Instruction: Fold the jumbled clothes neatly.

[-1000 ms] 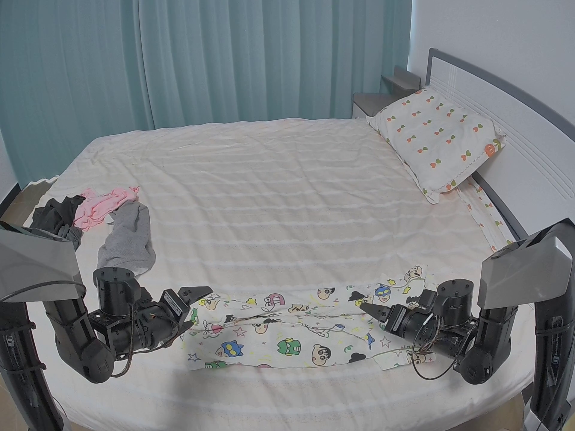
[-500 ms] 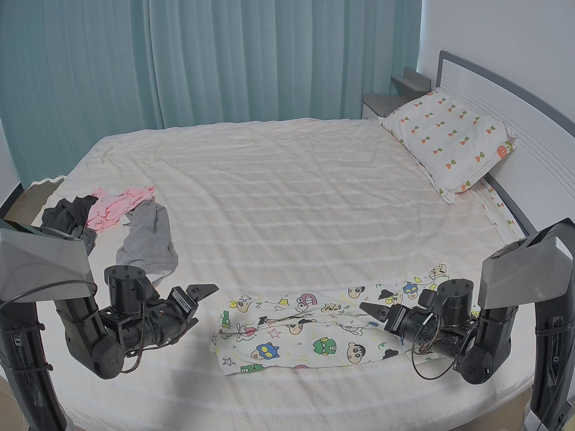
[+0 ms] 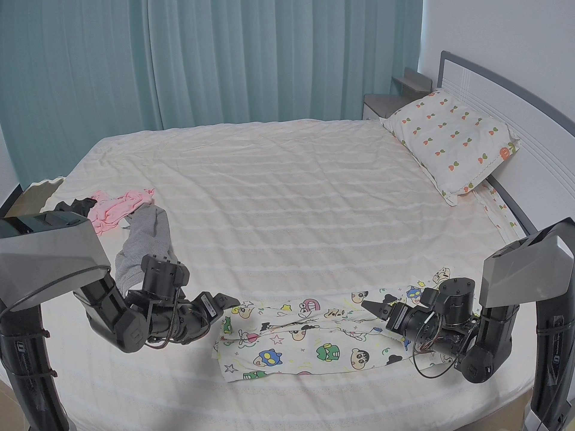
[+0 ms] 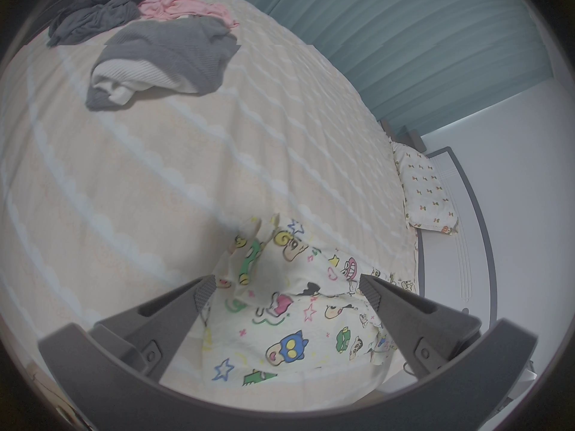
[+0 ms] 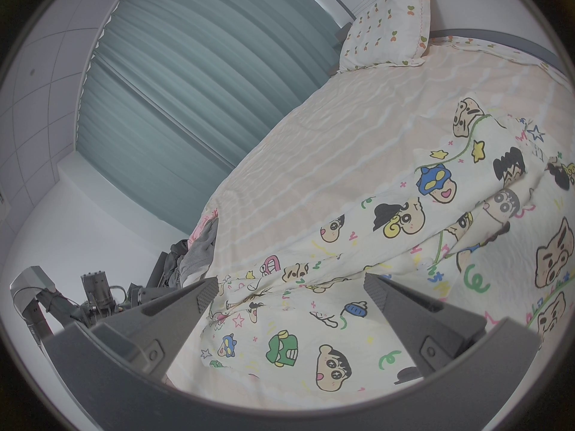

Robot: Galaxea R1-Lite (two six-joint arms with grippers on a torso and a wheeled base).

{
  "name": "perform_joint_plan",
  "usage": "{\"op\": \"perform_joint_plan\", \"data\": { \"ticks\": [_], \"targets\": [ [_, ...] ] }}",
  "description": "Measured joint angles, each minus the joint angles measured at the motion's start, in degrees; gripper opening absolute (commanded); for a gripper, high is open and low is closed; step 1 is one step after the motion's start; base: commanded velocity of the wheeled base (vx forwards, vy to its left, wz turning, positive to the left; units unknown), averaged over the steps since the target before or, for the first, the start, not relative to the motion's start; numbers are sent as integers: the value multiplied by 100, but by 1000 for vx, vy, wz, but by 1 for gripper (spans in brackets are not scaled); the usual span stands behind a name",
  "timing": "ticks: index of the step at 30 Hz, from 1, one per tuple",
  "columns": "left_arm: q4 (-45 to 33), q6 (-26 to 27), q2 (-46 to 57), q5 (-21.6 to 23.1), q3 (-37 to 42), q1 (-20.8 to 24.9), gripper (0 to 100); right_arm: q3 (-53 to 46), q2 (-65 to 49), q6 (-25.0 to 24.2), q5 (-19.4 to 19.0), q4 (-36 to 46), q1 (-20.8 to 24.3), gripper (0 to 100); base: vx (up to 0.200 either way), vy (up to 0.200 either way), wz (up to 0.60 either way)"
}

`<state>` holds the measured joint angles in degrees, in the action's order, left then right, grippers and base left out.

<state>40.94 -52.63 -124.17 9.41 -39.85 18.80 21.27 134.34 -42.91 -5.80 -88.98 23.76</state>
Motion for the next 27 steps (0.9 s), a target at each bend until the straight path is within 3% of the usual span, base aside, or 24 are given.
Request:
{"op": "perform_joint_plan", "data": {
  "ticks": [10, 27],
  "targets": [
    [-202, 708, -424, -191, -656, 55, 100, 0, 0, 5, 1, 0, -6, 100, 0, 0, 0],
    [-550, 747, -866, -367, -1353, 328, 100, 0, 13, 9, 4, 0, -12, 100, 0, 0, 0]
  ]
}}
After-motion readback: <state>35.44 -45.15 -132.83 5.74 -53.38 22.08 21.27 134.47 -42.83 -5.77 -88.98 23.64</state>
